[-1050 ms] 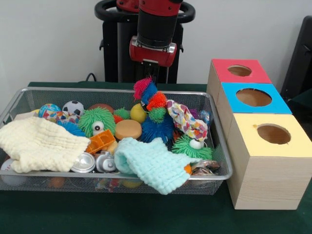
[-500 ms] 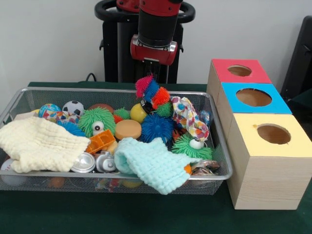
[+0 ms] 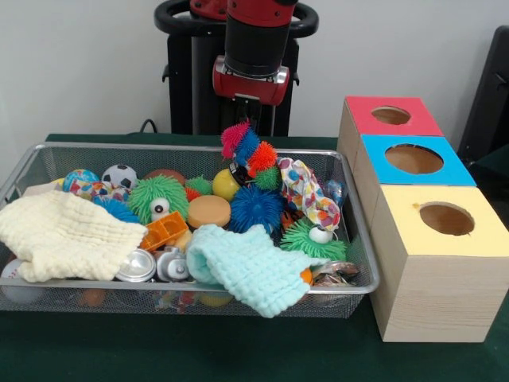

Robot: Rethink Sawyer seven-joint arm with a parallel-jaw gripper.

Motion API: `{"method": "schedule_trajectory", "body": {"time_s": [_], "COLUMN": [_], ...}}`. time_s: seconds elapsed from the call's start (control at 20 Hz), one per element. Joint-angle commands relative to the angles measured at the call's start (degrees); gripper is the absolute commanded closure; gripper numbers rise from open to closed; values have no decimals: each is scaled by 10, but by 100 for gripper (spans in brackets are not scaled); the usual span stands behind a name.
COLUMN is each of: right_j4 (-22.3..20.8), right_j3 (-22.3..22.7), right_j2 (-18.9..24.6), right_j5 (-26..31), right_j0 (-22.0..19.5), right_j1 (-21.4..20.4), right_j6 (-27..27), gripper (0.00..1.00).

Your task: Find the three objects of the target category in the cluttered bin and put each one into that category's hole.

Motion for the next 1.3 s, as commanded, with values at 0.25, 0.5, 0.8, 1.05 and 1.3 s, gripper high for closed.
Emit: {"method": "schedule_trajectory", "body": {"time_s": [0.25, 0.5, 0.8, 1.05, 1.3], "right_j4": [29, 28, 26, 27, 25], "right_j3": [-68, -86, -107, -125, -133], "right_j2": [29, 29, 29, 26, 24], "right_j5": [78, 94, 111, 121, 113], "right_j0": [-9, -9, -8, -2, 0], "right_j1": [-12, -9, -5, 1, 7], "right_j6": [85, 84, 84, 92, 98], "gripper": [100, 100, 100, 100, 100]}}
